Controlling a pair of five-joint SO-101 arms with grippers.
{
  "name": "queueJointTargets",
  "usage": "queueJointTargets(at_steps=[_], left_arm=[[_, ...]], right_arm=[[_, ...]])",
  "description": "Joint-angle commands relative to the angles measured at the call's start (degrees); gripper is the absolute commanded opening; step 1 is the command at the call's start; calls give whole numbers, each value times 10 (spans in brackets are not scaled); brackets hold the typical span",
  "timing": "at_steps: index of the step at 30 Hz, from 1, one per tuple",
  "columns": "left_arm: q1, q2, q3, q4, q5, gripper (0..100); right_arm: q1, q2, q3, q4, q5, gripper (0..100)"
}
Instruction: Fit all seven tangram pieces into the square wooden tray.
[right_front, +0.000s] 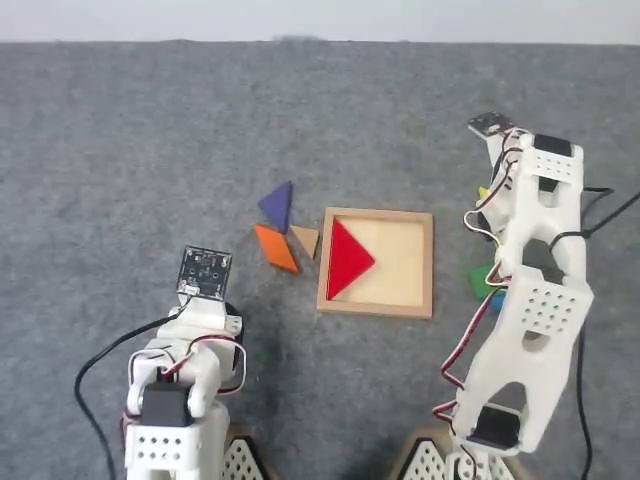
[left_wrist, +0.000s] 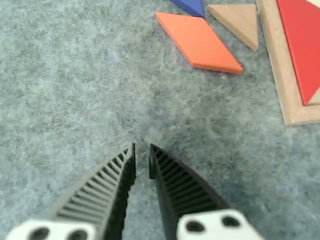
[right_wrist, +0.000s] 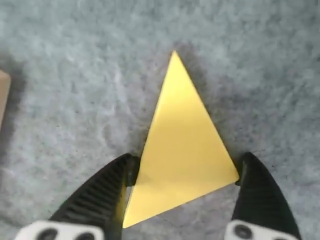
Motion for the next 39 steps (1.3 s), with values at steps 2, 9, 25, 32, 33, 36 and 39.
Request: queueJointTargets(at_steps=[2,9,25,32,33,36,39], left_arm=[[-3,-10,-3,3,-4,47],[-3,-10,-3,3,-4,47],[-3,-10,-3,3,-4,47],[-3,-10,-3,3,-4,47],[-3,-10,-3,3,-4,47],[-3,-10,-3,3,-4,47],[-3,-10,-3,3,-4,47]], right_arm=[[-8,-7,-15,1,-46,220],[-35,-121,-11,63,-70,220],[-145,-322,-11,205,-146,220],[-218,-429,119,193,-224,220],[-230,-437,153,169,-236,220],[-268,-443,245,83,-287,220],[-298,-435,315,-4,-355,220]])
